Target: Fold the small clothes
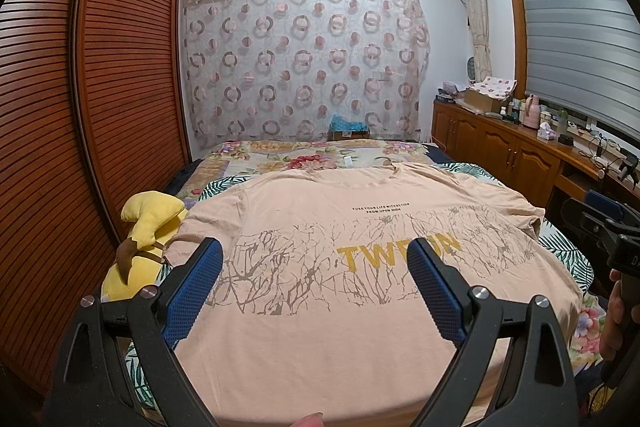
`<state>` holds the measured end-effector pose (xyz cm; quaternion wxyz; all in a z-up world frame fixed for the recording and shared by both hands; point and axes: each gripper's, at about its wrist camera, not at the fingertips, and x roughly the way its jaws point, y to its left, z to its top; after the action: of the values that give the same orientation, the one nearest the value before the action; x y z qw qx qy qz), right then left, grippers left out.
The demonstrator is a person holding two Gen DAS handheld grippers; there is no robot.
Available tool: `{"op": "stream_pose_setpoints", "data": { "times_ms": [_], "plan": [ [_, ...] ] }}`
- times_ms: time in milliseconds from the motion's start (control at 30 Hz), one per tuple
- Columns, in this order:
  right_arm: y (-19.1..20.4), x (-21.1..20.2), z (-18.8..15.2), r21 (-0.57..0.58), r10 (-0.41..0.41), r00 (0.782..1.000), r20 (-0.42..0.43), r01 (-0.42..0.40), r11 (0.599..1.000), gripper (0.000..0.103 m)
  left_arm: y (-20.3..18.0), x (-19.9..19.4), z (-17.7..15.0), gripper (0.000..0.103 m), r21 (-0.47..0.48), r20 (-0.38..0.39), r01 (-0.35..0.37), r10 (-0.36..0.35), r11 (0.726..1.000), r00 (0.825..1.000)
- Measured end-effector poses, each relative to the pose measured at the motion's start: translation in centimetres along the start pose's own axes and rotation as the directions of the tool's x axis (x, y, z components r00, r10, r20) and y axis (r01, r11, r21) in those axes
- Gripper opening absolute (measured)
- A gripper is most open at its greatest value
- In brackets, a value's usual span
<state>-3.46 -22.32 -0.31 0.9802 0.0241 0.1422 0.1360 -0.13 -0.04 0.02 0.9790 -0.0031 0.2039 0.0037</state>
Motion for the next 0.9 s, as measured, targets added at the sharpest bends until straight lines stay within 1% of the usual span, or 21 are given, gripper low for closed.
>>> {"op": "stream_pose_setpoints", "data": {
  "times_ms": [733,900],
  "plan": [
    [-0.4,0.1,-0.3,0.013,0.009,1.0,-0.011,-0.008,1.0,0.103,0.0,0.0,0.0,0.094,0.0,-0.004,-0.001,0.001,1.0,1.0],
    [-0.7,1.0,-0.2,0.022,0.034,0.999,-0.036,-0.033,0.999,0.103,1.0,0.3,-0.9,0.094,-0.008,-0.025,-0.005,0.005,1.0,1.0]
  ]
}}
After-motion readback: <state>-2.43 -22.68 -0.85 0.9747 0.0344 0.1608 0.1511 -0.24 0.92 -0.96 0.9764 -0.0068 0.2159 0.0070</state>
